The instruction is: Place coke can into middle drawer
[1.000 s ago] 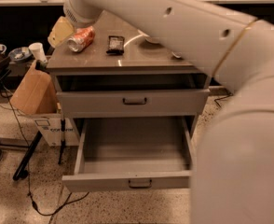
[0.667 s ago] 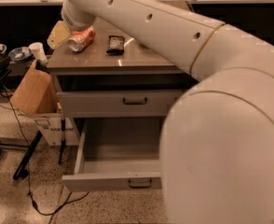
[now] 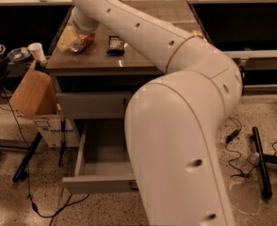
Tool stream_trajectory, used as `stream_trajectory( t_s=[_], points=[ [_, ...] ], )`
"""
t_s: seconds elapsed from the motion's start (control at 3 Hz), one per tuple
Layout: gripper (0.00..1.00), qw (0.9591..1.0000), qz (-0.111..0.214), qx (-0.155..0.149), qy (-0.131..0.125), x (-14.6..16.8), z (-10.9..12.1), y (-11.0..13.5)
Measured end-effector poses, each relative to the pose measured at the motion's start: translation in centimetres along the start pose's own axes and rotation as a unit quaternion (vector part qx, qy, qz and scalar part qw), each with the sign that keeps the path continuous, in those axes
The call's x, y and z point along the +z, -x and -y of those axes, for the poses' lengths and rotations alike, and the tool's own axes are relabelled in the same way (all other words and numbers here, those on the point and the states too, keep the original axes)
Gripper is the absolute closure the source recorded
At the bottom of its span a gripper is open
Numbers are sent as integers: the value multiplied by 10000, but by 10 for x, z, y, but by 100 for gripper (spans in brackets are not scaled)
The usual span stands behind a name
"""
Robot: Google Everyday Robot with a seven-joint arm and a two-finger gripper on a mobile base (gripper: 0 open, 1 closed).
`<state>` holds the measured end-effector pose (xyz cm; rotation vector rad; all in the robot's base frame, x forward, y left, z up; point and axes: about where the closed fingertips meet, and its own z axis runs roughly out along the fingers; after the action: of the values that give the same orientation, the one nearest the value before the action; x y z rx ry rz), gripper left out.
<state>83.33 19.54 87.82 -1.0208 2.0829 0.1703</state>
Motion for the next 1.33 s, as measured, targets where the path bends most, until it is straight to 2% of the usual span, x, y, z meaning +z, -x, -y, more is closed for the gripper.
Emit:
stream_trajectory(
  t_s=[0.67,1.0,1.33],
  points=[
    [0,9998,-46,-165,119,39,10,0],
    [0,9991,-75,-315,270,52,9,1],
    [19,9977,-38,-478,479,59,8,1]
  ],
)
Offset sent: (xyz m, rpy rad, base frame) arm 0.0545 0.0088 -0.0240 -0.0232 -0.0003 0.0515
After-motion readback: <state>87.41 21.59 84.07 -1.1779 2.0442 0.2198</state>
